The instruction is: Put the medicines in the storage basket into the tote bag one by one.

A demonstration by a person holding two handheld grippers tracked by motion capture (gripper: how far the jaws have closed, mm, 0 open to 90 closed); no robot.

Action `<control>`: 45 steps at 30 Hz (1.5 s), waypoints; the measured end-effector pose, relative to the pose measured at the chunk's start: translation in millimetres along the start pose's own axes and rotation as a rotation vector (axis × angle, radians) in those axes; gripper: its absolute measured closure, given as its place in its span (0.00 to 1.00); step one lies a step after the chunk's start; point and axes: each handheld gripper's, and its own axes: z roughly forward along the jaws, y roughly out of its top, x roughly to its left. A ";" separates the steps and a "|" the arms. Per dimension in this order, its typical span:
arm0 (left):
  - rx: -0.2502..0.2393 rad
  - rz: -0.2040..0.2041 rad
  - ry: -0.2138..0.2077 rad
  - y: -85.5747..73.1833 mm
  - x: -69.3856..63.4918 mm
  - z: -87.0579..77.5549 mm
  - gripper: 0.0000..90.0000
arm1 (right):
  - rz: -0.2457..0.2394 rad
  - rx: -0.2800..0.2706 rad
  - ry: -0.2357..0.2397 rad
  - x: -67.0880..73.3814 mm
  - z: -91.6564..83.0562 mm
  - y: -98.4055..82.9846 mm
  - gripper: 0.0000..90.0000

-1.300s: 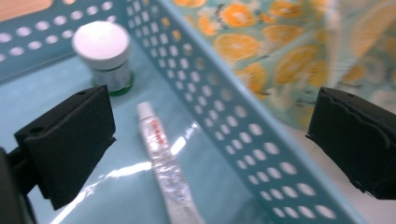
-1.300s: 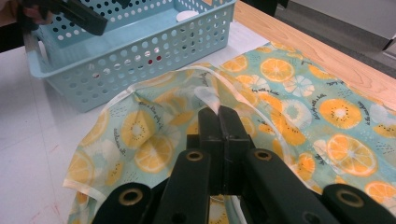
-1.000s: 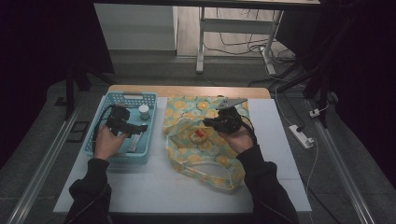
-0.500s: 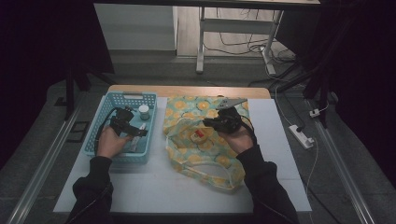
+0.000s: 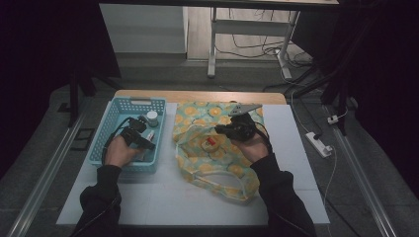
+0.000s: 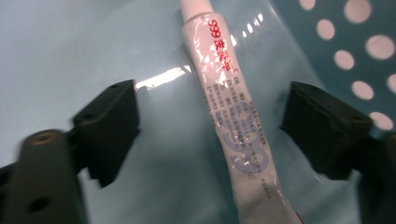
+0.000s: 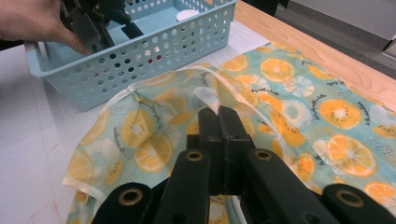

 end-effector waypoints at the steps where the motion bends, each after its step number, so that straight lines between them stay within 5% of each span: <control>1: -0.003 -0.005 -0.015 0.0 0.3 -0.3 0.26 | 0.000 -0.001 0.000 0.0 -0.1 0.0 1.00; 24: -0.034 -0.045 -0.030 -0.9 -0.5 -4.5 0.78 | -0.004 -0.001 -0.004 0.2 -1.1 0.5 1.00; 32: -0.040 -0.038 -0.014 -1.1 -1.8 -5.8 0.80 | -0.003 -0.002 -0.006 0.8 -1.0 0.2 1.00; 45: -0.187 -0.022 0.006 -4.1 -4.6 -25.9 0.80 | -0.004 0.000 -0.004 1.7 -0.2 -0.6 1.00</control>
